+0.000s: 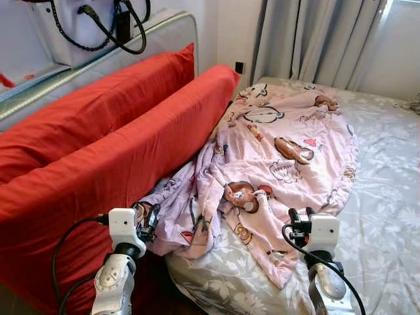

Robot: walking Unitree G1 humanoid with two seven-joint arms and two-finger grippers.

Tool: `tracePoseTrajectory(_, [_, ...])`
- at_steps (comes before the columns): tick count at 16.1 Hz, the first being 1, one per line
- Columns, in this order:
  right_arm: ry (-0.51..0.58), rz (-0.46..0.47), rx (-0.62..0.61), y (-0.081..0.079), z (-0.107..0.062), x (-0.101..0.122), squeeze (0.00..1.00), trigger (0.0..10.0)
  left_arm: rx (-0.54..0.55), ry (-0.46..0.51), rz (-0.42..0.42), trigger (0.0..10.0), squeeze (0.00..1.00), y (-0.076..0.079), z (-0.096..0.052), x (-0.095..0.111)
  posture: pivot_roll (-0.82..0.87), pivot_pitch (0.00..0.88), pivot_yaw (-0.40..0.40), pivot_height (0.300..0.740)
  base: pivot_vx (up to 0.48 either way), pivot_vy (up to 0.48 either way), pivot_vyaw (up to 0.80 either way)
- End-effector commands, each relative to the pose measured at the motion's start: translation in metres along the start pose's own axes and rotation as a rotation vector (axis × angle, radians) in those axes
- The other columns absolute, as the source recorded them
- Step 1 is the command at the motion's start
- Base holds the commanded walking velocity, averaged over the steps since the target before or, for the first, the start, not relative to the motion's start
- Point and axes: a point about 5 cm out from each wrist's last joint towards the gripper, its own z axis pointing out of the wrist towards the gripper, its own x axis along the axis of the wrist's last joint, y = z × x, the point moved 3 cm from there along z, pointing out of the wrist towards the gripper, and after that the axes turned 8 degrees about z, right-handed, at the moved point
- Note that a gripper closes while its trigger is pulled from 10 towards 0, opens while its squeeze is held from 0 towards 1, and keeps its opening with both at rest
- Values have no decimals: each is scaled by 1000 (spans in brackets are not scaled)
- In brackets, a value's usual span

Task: Clean up the room

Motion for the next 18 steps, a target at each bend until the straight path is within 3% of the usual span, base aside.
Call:
tracePoseTrajectory(1, [-10, 6, -2, -2, -2, -2, 0, 10000, -2, -3, 7, 10000, 0, -2, 2, 2, -38, 74, 7, 740, 0, 0, 0])
tracePoseTrajectory(4, [-9, 7, -1, -2, -1, -2, 0, 10000, 1, 0, 4, 10000, 0, -3, 3, 3, -35, 70, 6, 740, 0, 0, 0])
tracePoseTrajectory(7, [-28, -6, -11, -2, -5, -7, 0, 10000, -8, -6, -6, 10000, 0, 1, 0, 0, -34, 0, 4, 740, 0, 0, 0])
tracePoseTrajectory(18, [-53, -41, -32, 3, 2, -5, 0, 10000, -25, 2, -21, 10000, 0, 7, 8, 6, -32, 45, 5, 723, 0, 0, 0])
